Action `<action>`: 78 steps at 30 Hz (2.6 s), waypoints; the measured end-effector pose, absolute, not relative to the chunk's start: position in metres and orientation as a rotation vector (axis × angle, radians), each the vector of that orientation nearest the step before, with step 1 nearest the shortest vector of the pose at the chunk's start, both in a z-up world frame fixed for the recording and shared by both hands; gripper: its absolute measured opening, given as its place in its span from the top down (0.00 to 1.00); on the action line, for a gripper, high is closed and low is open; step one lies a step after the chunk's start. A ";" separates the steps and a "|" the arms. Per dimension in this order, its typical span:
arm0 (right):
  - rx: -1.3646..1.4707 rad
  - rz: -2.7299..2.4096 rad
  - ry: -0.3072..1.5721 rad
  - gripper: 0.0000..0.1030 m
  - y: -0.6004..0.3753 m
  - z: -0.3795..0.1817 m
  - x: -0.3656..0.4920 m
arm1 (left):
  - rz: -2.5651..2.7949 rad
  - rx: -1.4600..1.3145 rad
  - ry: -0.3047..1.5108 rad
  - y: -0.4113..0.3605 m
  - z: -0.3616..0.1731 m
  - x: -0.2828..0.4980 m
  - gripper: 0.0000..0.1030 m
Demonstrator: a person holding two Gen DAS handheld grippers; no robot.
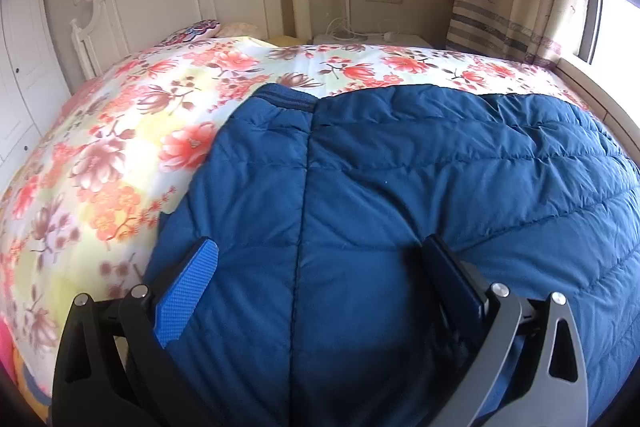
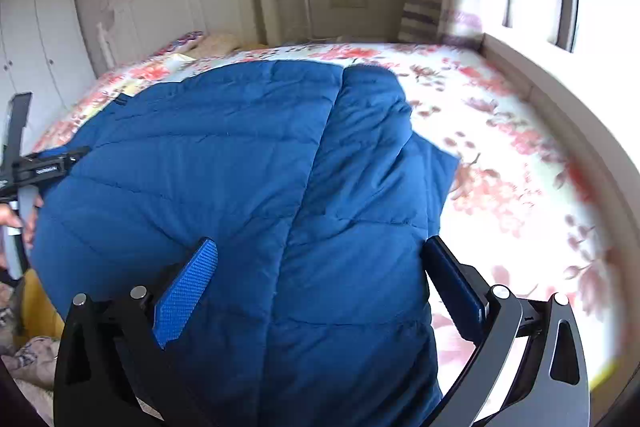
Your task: Fold large clothes
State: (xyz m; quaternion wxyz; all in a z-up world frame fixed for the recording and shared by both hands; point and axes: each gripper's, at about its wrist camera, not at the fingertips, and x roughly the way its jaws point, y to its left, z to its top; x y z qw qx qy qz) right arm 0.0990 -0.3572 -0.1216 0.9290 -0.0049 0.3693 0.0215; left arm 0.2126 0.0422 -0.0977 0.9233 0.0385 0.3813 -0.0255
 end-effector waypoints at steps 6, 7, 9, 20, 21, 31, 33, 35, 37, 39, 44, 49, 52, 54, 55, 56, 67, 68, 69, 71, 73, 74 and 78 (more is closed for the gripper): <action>-0.098 0.209 0.616 0.05 -0.300 -0.092 0.067 | -0.180 0.136 0.669 0.005 -0.061 0.148 0.02; -0.160 0.241 0.615 0.05 -0.282 -0.095 0.063 | -0.208 0.177 0.663 -0.005 -0.063 0.138 0.02; -0.245 0.275 0.626 0.05 -0.258 -0.104 0.061 | -0.247 0.235 0.692 -0.019 -0.076 0.128 0.02; -0.279 0.273 0.687 0.05 -0.264 -0.125 0.070 | -0.252 0.211 0.707 0.005 -0.109 0.122 0.02; -0.265 0.242 0.680 0.05 -0.273 -0.123 0.067 | -0.231 0.207 0.703 0.009 -0.106 0.116 0.02; -0.138 0.093 0.715 0.05 -0.319 -0.123 0.062 | -0.083 0.130 0.722 0.068 -0.117 0.109 0.02; -0.175 0.133 0.672 0.05 -0.296 -0.111 0.060 | -0.072 0.139 0.718 0.064 -0.118 0.109 0.02; -0.200 0.212 0.647 0.05 -0.270 -0.103 0.058 | -0.077 0.130 0.716 0.065 -0.119 0.109 0.02; -0.250 0.254 0.649 0.05 -0.243 -0.107 0.063 | -0.082 0.124 0.716 0.064 -0.118 0.106 0.02; -0.309 0.278 0.677 0.05 -0.222 -0.120 0.070 | -0.086 0.125 0.712 0.064 -0.118 0.105 0.02; -0.292 0.315 0.676 0.04 -0.226 -0.136 0.077 | -0.102 0.114 0.706 0.067 -0.120 0.104 0.02; -0.220 0.233 0.705 0.05 -0.269 -0.124 0.073 | -0.107 0.113 0.707 0.068 -0.121 0.105 0.02; -0.122 0.170 0.726 0.05 -0.311 -0.124 0.067 | -0.108 0.114 0.718 0.067 -0.119 0.106 0.02; -0.032 0.126 0.746 0.05 -0.340 -0.123 0.059 | -0.101 0.123 0.737 0.066 -0.115 0.106 0.02; 0.031 0.098 0.751 0.05 -0.356 -0.123 0.051 | -0.096 0.129 0.747 0.065 -0.112 0.107 0.02; 0.065 0.076 0.746 0.05 -0.367 -0.121 0.042 | -0.089 0.134 0.751 0.063 -0.106 0.107 0.03; 0.519 0.209 0.686 0.08 -0.431 -0.151 -0.027 | -0.273 0.199 0.650 -0.020 -0.059 0.141 0.02; 0.527 0.238 0.699 0.08 -0.425 -0.154 -0.026 | -0.271 0.197 0.664 -0.025 -0.062 0.151 0.02; 0.531 0.251 0.707 0.08 -0.423 -0.155 -0.025 | -0.268 0.188 0.686 -0.030 -0.068 0.165 0.02; 0.524 0.282 0.712 0.09 -0.413 -0.155 -0.020 | -0.264 0.174 0.741 -0.034 -0.085 0.188 0.02; 0.522 0.296 0.713 0.09 -0.406 -0.153 -0.015 | -0.317 0.091 0.765 -0.027 -0.102 0.205 0.02; 0.518 0.308 0.714 0.09 -0.401 -0.152 -0.010 | -0.330 0.067 0.771 -0.023 -0.104 0.207 0.02; 0.509 0.315 0.742 0.08 -0.387 -0.152 0.007 | -0.347 0.072 0.777 -0.023 -0.109 0.207 0.02</action>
